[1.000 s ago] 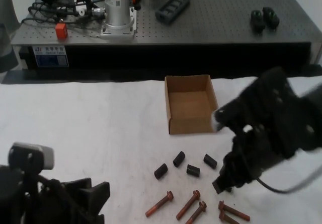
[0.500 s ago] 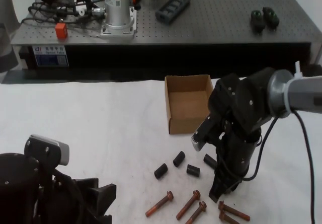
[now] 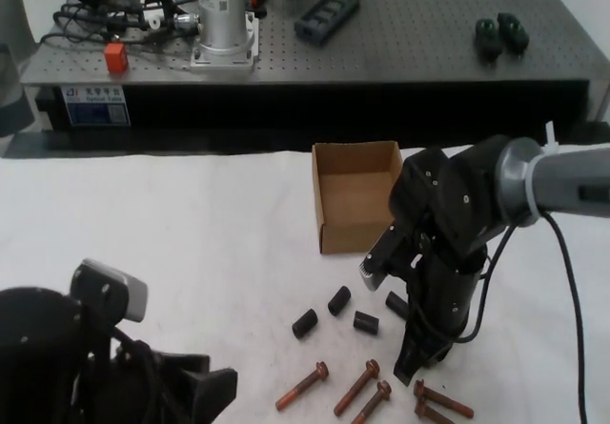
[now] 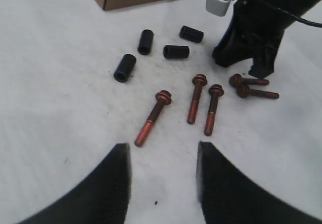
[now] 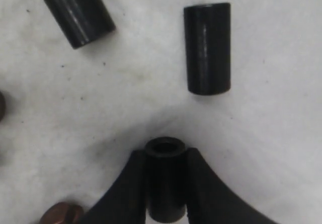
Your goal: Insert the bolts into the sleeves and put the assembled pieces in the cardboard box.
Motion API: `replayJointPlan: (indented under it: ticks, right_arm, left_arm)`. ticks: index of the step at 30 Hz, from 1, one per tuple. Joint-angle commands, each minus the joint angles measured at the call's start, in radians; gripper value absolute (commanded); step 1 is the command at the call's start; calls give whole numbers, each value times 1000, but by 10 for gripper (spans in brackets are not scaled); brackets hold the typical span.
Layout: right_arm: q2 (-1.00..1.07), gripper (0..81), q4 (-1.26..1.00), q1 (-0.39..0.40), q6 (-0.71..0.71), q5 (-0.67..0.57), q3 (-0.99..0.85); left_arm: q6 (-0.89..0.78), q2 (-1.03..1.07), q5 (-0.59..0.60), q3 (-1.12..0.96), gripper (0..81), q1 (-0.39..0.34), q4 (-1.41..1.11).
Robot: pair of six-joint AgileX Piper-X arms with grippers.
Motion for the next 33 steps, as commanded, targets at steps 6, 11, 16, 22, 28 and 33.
replayJointPlan:
  ticks: [6, 11, 16, 22, 28, 33]
  right_arm:
    - [-73, 23, 1, -47, 52, -14, -3]
    - [-222, 23, 14, -99, 110, -140, -1]
    - [-384, 23, 28, -144, 148, -237, 39]
    - [-548, 23, 30, -173, 176, -245, 152]
    - [-664, 23, 23, -187, 189, -248, 241]
    - [-708, 23, 23, -187, 192, -248, 266]
  left_arm:
    - [206, 237, 87, -201, 210, 0, 75]
    - [376, 470, 91, -442, 210, 0, 322]
    - [496, 728, 46, -698, 249, -10, 557]
    - [580, 949, -113, -925, 315, -107, 743]
    - [598, 1071, -139, -1008, 315, -190, 770]
    - [624, 1115, -148, -1011, 315, -208, 770]
